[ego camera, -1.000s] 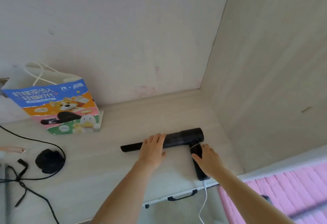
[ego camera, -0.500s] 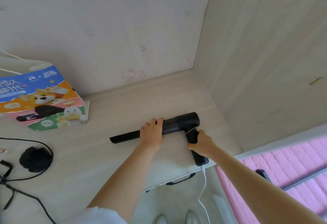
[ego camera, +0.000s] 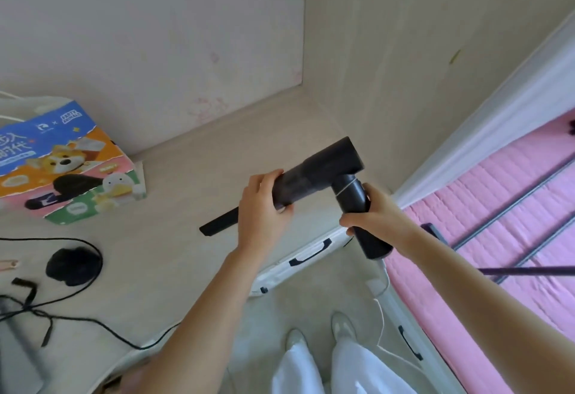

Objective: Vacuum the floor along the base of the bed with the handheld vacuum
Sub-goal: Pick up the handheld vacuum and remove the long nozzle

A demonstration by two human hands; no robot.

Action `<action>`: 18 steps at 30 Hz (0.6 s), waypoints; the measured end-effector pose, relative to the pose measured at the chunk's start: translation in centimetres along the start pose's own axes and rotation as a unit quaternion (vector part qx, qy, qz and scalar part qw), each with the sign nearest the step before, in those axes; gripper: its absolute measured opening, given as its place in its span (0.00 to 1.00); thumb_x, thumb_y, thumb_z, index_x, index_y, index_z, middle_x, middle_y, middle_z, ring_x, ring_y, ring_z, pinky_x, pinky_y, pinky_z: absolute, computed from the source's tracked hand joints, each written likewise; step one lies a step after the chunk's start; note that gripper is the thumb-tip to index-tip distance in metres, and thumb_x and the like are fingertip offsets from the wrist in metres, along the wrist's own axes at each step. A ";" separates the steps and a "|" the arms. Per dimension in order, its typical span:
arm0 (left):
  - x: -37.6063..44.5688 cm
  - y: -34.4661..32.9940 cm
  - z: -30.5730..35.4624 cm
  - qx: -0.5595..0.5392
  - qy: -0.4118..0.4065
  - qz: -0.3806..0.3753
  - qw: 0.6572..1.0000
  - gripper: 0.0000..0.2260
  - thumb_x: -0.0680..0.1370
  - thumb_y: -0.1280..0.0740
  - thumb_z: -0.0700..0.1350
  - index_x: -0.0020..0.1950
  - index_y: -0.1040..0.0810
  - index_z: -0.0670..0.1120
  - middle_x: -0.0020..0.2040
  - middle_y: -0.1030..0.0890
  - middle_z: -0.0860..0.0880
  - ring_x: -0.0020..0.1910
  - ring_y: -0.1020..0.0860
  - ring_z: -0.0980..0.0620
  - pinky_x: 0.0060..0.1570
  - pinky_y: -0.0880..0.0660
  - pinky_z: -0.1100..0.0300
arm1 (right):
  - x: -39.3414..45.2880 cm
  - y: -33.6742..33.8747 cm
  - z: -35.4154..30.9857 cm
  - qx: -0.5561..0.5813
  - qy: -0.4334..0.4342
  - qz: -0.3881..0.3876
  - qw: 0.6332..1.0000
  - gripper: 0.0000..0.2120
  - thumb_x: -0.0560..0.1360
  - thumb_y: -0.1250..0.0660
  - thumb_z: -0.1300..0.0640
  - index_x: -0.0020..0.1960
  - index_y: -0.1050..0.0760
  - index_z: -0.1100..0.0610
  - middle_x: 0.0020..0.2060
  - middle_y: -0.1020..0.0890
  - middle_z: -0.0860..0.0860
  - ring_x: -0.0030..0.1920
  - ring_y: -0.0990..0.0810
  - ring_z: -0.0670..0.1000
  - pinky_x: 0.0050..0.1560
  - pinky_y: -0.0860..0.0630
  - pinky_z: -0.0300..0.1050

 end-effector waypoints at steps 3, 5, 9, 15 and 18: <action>-2.0 0.7 1.7 -0.006 -0.029 0.006 1.000 0.27 0.69 0.22 0.36 0.67 0.23 0.45 0.58 0.23 0.46 0.52 0.22 0.45 0.53 0.21 0.49 | -3.8 0.5 0.1 0.051 0.002 -0.020 0.998 0.14 0.70 0.29 0.61 0.54 0.29 0.59 0.39 0.20 0.58 0.34 0.19 0.53 0.39 0.20 0.47; -3.2 0.6 2.3 -0.017 -0.031 -0.006 0.999 0.26 0.70 0.22 0.35 0.66 0.24 0.45 0.58 0.24 0.47 0.52 0.22 0.46 0.54 0.22 0.49 | -5.6 0.6 0.8 0.138 -0.014 -0.044 0.989 0.10 0.76 0.34 0.55 0.53 0.27 0.60 0.41 0.21 0.61 0.35 0.20 0.55 0.41 0.21 0.49; -5.4 -0.1 3.4 -0.052 -0.024 -0.030 0.998 0.25 0.71 0.23 0.35 0.66 0.24 0.45 0.58 0.26 0.51 0.52 0.22 0.48 0.54 0.22 0.52 | -8.4 1.2 3.1 0.264 -0.072 -0.042 0.961 0.19 0.79 0.43 0.47 0.57 0.28 0.63 0.43 0.21 0.62 0.37 0.21 0.57 0.39 0.22 0.48; -7.5 -1.7 6.5 -0.060 -0.050 -0.052 0.996 0.26 0.70 0.22 0.35 0.66 0.24 0.47 0.57 0.26 0.51 0.54 0.23 0.49 0.57 0.24 0.54 | -12.1 2.6 5.9 0.363 -0.087 -0.048 0.926 0.20 0.79 0.44 0.48 0.58 0.29 0.64 0.44 0.23 0.63 0.36 0.22 0.57 0.37 0.23 0.48; -8.4 -3.2 9.0 -0.059 -0.064 -0.078 0.993 0.26 0.71 0.23 0.37 0.67 0.25 0.51 0.57 0.27 0.54 0.54 0.23 0.51 0.56 0.24 0.55 | -14.3 4.2 7.1 0.391 -0.078 -0.049 0.916 0.16 0.79 0.46 0.49 0.55 0.29 0.62 0.42 0.23 0.63 0.35 0.22 0.57 0.36 0.22 0.47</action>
Point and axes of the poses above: each hand's wrist, its own x-axis towards the middle knuckle, its own y-axis out of the back of the hand, z = x × y, the point moved 3 cm from there along x, towards the middle knuckle
